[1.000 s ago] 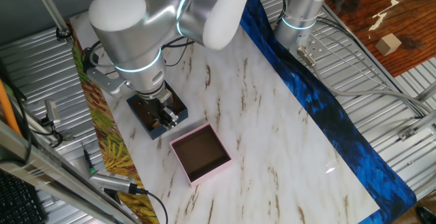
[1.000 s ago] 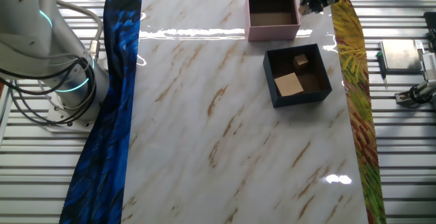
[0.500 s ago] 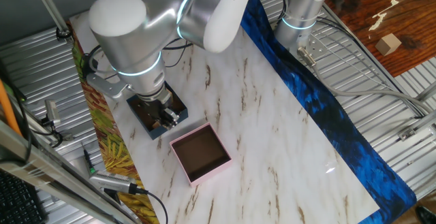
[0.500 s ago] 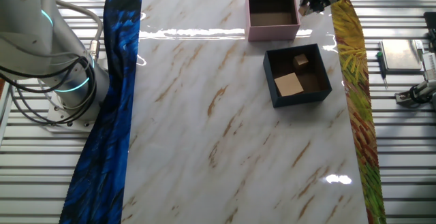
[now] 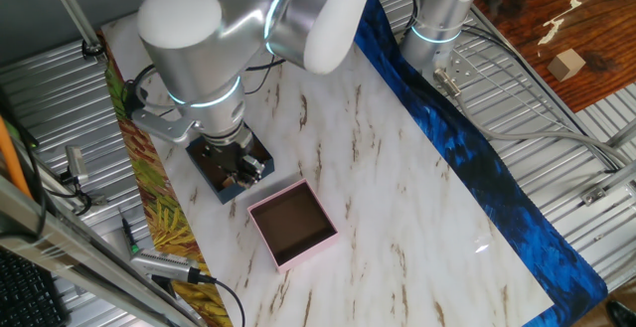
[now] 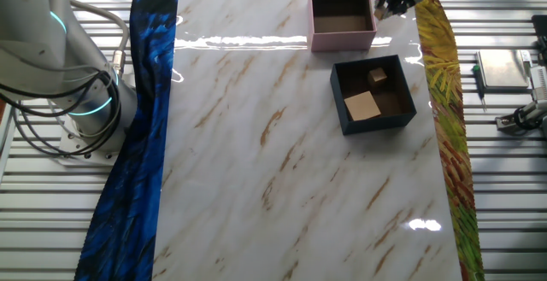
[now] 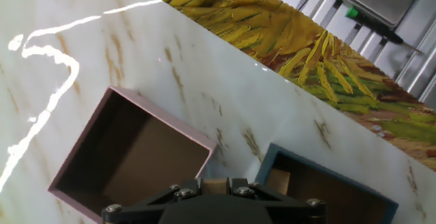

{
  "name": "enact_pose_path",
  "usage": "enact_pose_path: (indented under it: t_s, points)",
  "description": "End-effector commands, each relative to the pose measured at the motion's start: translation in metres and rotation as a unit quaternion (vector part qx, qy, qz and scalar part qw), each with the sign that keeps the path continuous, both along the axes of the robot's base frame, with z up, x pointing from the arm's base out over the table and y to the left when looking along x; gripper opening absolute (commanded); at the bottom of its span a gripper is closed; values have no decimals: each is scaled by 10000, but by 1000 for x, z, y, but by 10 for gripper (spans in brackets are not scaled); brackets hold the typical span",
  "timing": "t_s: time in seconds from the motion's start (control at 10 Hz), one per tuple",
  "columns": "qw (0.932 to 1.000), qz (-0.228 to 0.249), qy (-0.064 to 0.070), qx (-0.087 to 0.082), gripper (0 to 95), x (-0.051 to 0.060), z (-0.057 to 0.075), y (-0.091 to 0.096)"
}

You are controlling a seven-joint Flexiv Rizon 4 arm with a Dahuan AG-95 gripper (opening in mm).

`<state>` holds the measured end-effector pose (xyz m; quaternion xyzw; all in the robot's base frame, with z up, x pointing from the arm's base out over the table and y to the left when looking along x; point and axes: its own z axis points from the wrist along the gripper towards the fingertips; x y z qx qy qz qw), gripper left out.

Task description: Move an object from one box to another

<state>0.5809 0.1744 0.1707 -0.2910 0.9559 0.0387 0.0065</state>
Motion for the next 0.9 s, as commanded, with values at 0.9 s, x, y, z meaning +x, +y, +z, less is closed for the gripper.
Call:
enact_pose_path:
  t_s: [0.9]
  points:
    - [9980,-626,111,-11,0,-15,-2,61]
